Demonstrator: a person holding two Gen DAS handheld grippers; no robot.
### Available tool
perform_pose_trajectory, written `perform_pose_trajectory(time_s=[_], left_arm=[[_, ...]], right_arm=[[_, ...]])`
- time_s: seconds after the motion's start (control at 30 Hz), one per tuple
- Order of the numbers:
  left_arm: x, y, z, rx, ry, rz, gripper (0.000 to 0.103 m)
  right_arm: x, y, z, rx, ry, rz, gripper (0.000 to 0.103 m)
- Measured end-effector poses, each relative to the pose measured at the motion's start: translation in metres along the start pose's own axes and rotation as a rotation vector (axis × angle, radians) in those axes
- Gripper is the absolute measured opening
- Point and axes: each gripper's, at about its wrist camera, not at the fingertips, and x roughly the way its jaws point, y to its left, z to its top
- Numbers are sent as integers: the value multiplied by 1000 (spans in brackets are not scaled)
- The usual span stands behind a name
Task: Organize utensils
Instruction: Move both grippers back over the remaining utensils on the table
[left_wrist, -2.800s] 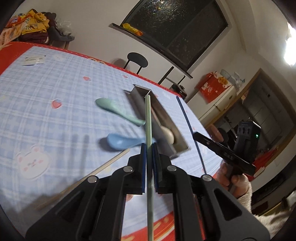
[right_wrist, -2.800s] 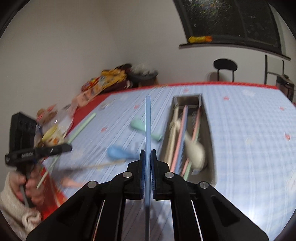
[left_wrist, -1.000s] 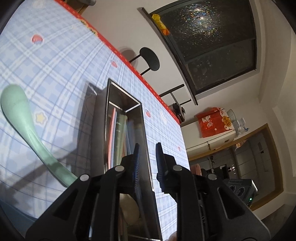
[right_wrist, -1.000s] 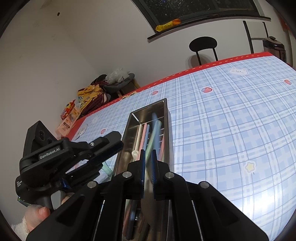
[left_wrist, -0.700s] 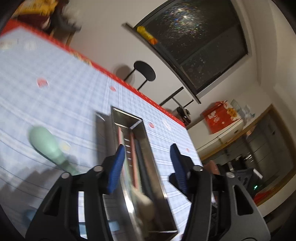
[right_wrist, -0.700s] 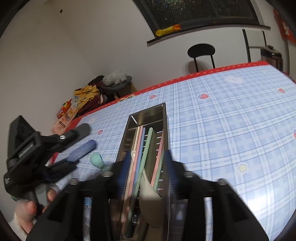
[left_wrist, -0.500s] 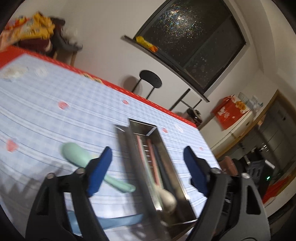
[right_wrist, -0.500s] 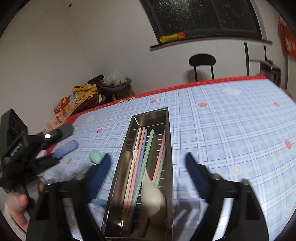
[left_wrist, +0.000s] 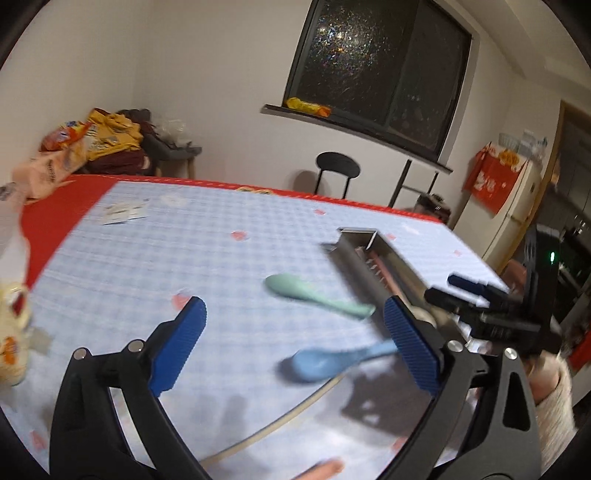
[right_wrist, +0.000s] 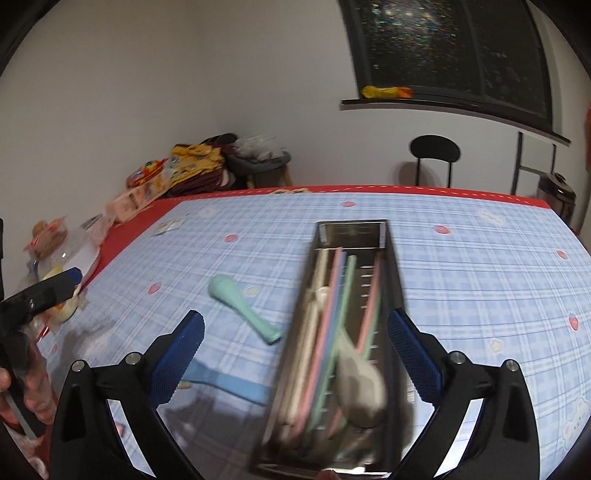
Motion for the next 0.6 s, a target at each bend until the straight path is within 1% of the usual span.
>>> perform_pose_trajectory(time_s=[0.13,0.33,0.43,0.6], left_arm=[[-19,15,-22,12,24,17,95],[-42,27,-53,77,62,35,95],[-49,34,-62,77,74,27,95],[-53,39,-70,104,86,24,95]], right_arm=[[0,24,-7,-23,6,51,97],[0,59,-25,-52,42,122,97],[3,73,-34,-63,74,133,97],[5,83,-46,-61,109,119,97]])
